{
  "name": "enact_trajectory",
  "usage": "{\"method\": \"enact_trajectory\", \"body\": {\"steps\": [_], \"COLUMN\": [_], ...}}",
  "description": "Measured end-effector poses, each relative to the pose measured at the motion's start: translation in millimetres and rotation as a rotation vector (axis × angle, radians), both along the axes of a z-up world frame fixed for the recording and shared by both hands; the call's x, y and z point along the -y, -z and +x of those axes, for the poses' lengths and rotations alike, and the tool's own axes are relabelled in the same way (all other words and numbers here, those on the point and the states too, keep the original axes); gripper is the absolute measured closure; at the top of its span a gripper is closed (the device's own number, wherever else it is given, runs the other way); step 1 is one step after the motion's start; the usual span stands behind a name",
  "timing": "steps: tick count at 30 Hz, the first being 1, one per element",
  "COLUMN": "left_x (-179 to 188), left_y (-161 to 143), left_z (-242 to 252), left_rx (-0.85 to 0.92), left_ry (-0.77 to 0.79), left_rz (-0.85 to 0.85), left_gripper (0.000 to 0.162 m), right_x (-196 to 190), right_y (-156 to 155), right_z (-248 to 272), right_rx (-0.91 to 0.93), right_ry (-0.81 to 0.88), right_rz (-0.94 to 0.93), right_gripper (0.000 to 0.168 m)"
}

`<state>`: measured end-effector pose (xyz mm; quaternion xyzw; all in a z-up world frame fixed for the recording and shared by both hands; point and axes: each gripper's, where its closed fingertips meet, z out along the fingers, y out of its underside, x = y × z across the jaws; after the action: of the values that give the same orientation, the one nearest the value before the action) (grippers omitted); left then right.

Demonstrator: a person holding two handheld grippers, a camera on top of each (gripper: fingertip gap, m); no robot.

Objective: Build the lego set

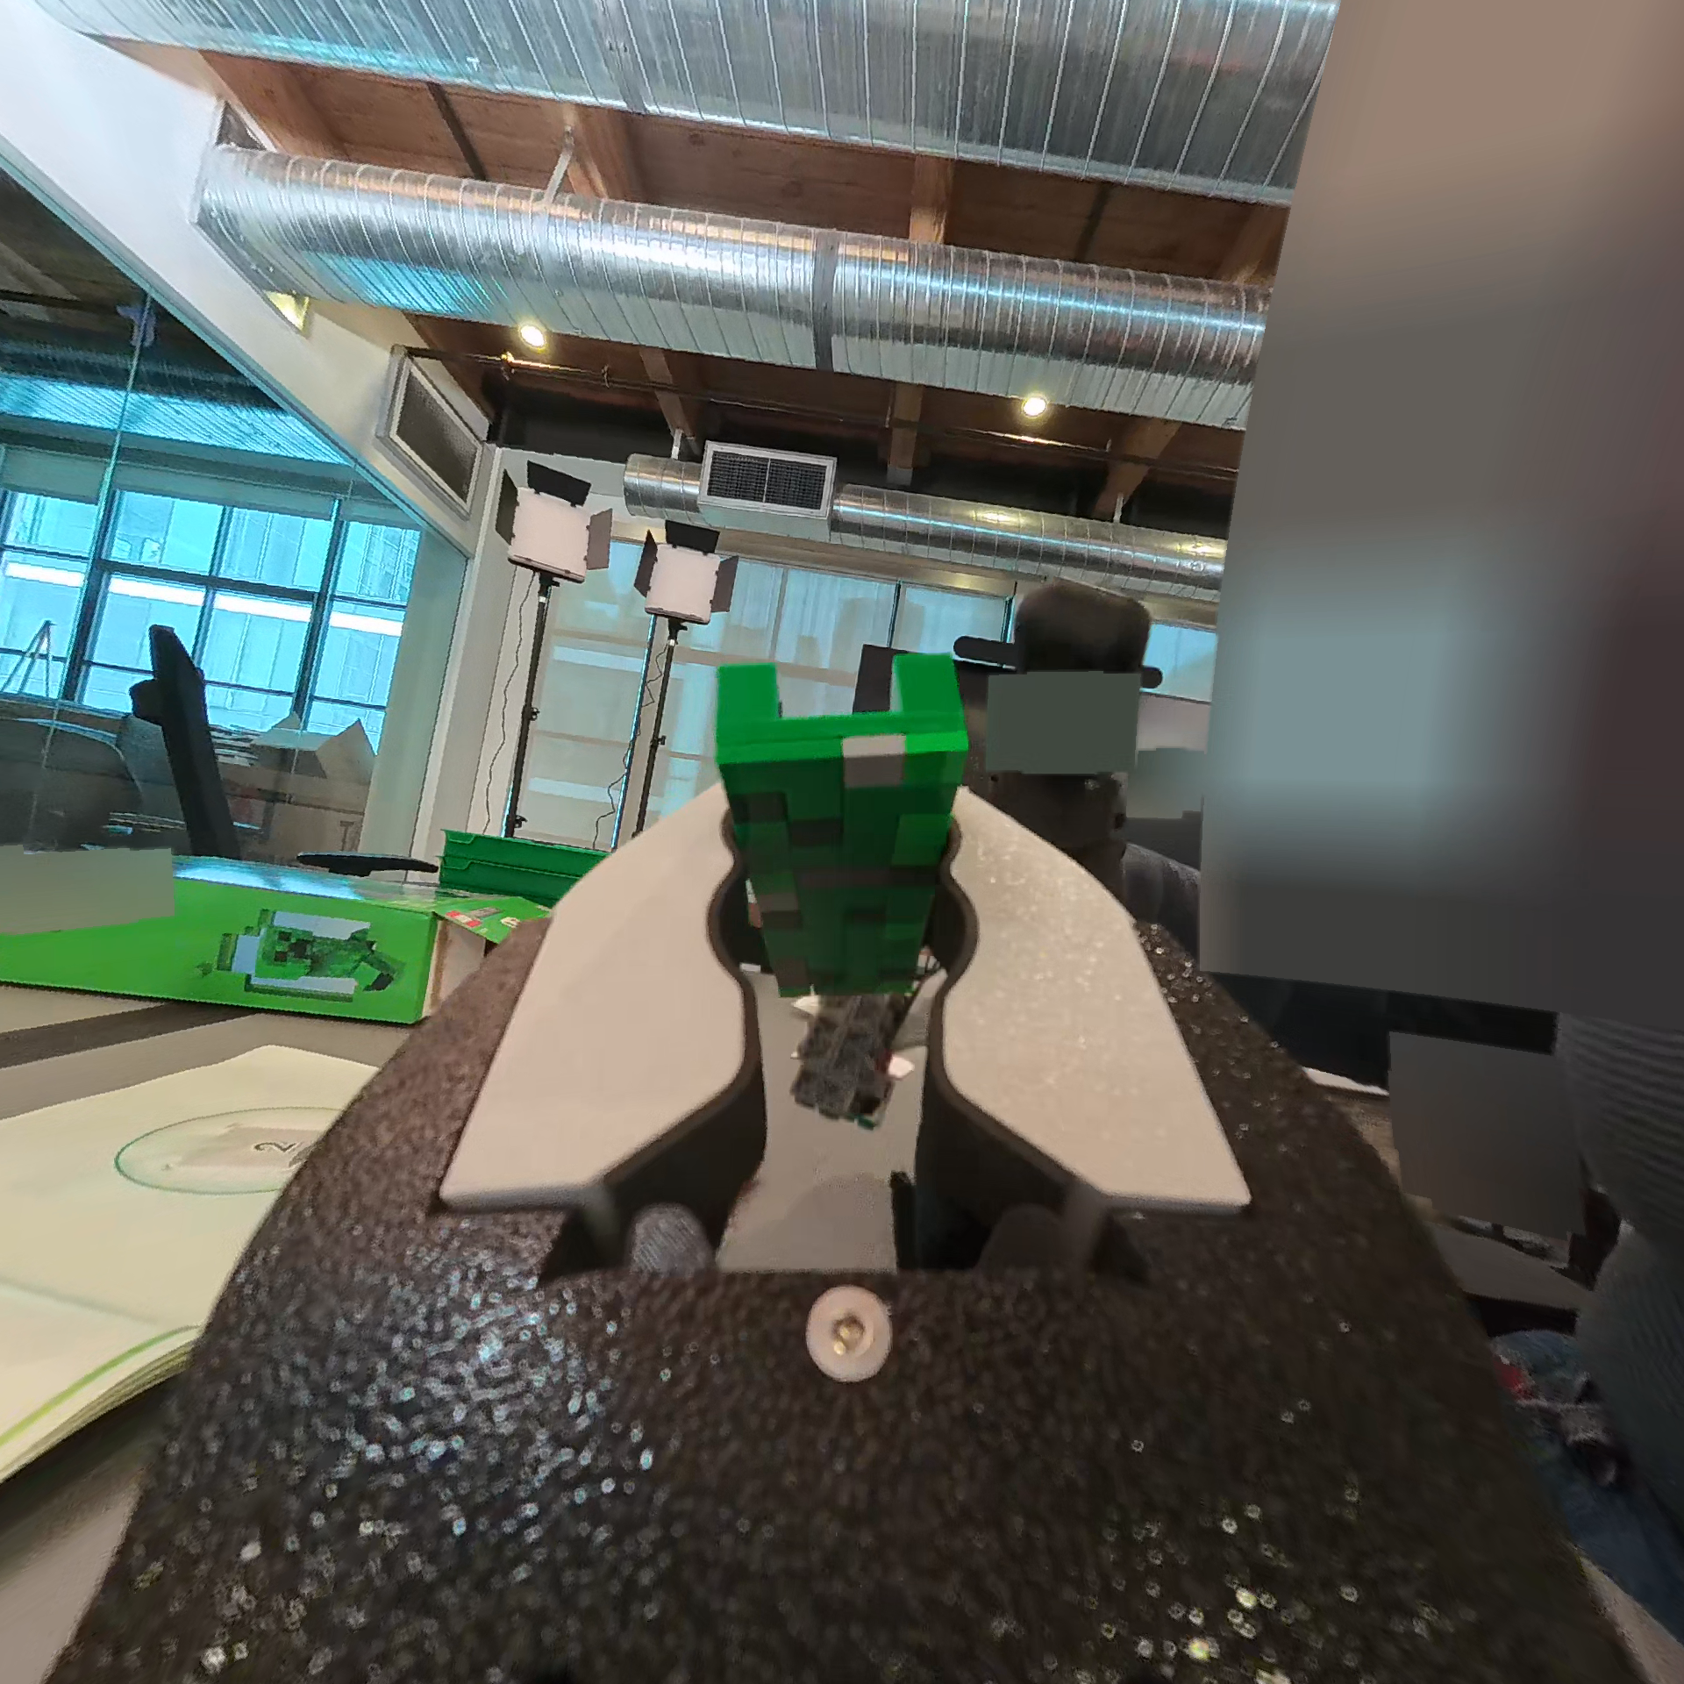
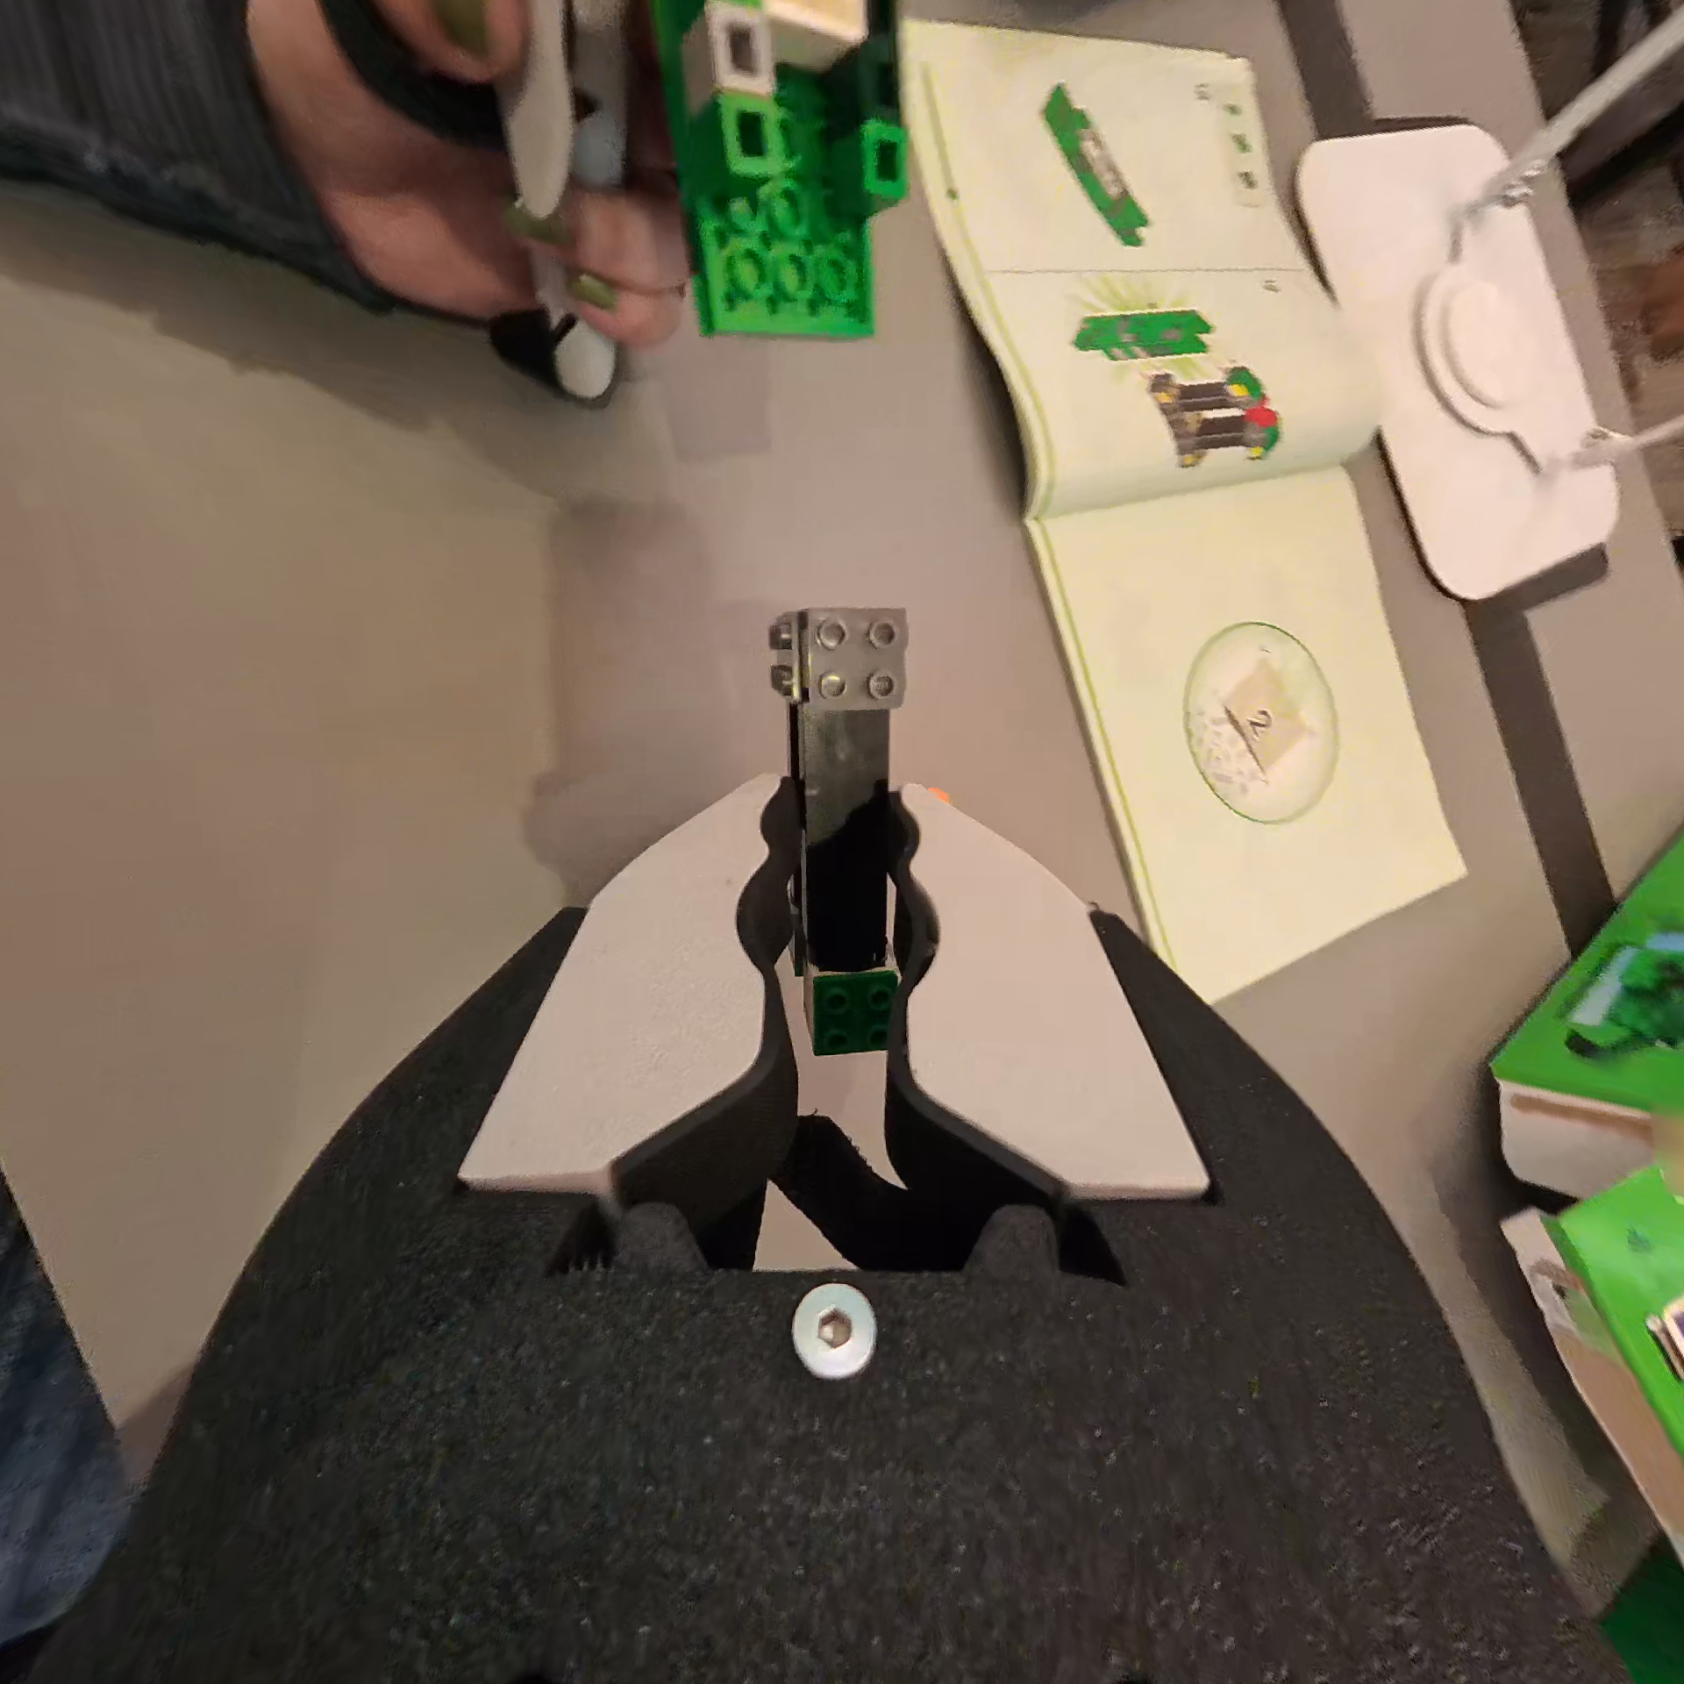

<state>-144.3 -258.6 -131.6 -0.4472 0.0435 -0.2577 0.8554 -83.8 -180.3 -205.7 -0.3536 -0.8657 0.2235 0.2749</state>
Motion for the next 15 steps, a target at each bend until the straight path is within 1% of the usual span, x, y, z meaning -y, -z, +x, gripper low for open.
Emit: {"method": "enact_trajectory", "body": {"steps": [3,8,15], "left_x": [-5,-24,-68], "left_y": [0,-2,-11], "left_z": [2,3,5], "left_rx": [0.004,0.028,0.118], "left_ry": [0.021,0.046,0.115], "left_rz": [0.004,0.023,0.100], "left_gripper": [0.125,0.125,0.125], "right_x": [-8,-25,-42], "right_y": [-17,-50,-97], "right_z": [1,-1,-9], "right_rx": [-0.031,-0.071,-0.117], "right_ry": [0.056,0.132,0.176], "right_rz": [-0.045,-0.073,-0.063], "right_gripper": [0.151,0.151,0.151]}}
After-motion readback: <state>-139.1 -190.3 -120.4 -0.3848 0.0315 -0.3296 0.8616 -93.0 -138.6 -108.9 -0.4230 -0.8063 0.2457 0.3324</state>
